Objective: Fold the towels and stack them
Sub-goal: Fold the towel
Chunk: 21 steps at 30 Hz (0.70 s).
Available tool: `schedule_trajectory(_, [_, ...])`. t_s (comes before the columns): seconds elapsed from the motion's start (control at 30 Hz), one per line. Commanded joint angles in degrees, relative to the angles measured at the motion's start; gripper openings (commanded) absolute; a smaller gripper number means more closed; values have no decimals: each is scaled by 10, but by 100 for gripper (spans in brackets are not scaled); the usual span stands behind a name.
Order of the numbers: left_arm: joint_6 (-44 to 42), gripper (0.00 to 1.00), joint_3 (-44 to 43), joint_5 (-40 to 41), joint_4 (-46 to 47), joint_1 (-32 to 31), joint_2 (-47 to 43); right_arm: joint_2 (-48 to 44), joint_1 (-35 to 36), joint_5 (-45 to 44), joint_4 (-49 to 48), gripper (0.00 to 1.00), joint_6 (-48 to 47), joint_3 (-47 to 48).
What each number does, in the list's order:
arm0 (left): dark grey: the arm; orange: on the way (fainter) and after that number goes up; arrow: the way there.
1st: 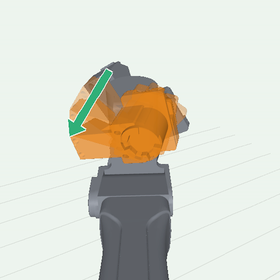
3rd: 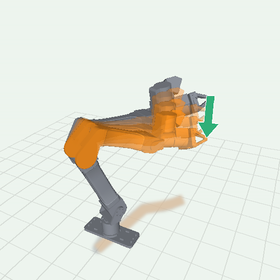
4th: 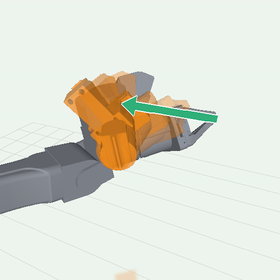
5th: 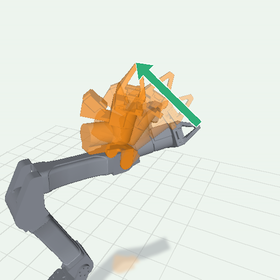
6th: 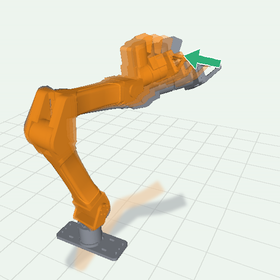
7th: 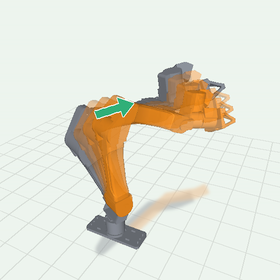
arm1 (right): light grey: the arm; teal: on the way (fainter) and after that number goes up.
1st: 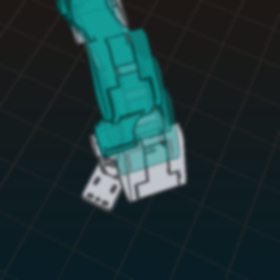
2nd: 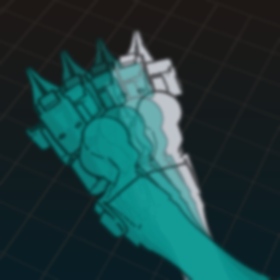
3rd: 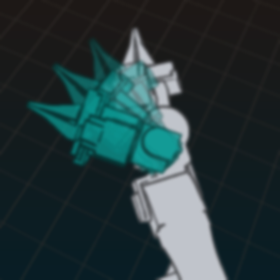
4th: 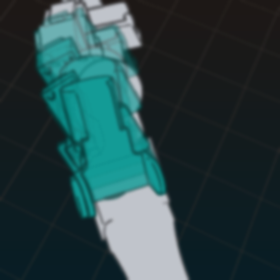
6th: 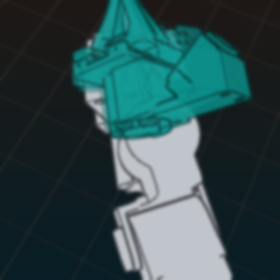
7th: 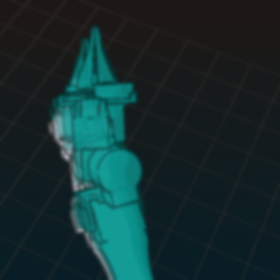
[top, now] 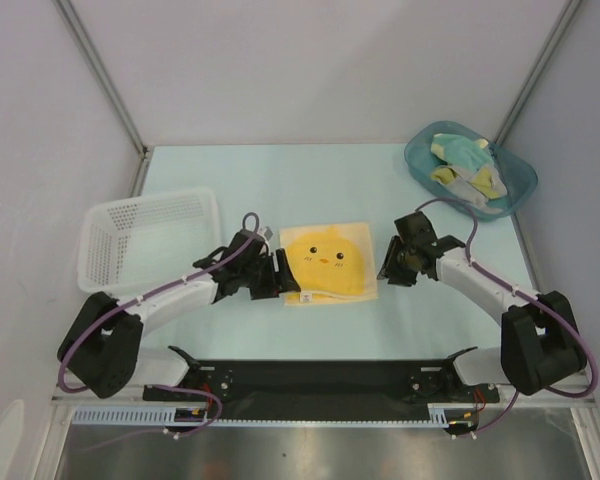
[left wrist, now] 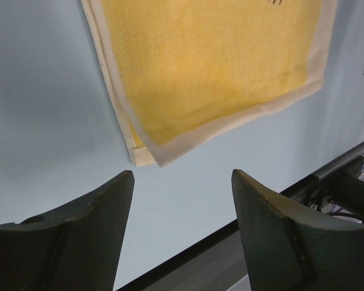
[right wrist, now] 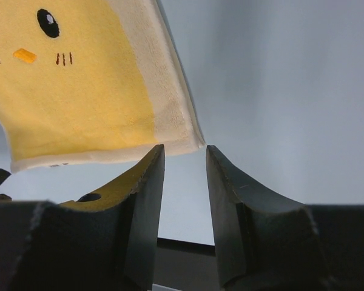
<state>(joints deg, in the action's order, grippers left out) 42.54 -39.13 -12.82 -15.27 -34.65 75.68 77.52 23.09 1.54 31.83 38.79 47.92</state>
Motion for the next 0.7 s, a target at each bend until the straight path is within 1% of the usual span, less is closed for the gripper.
schedule_trajectory(0.0, [59,72,25,-25,82,-1,-16,-17,-3,23,-33,40,53,-37])
schedule_trajectory(0.03, [63,71,34,-26,101,-1,-16,-13,-2,42,-60,40,57,-45])
schedule_trajectory(0.13, [79,70,48,-37,128,-1,-4,-7,-1,56,-98,41,66,-62])
schedule_trajectory(0.37, [97,65,60,-37,168,-5,33,18,5,57,-126,42,74,-78])
schedule_trajectory(0.5, [97,60,57,-27,168,-5,41,28,9,53,-133,41,79,-82])
schedule_trajectory(0.57, [91,58,49,-19,158,-5,44,31,8,48,-131,41,79,-84])
schedule_trajectory(0.67, [83,53,40,-8,137,-5,46,35,10,43,-129,43,80,-85])
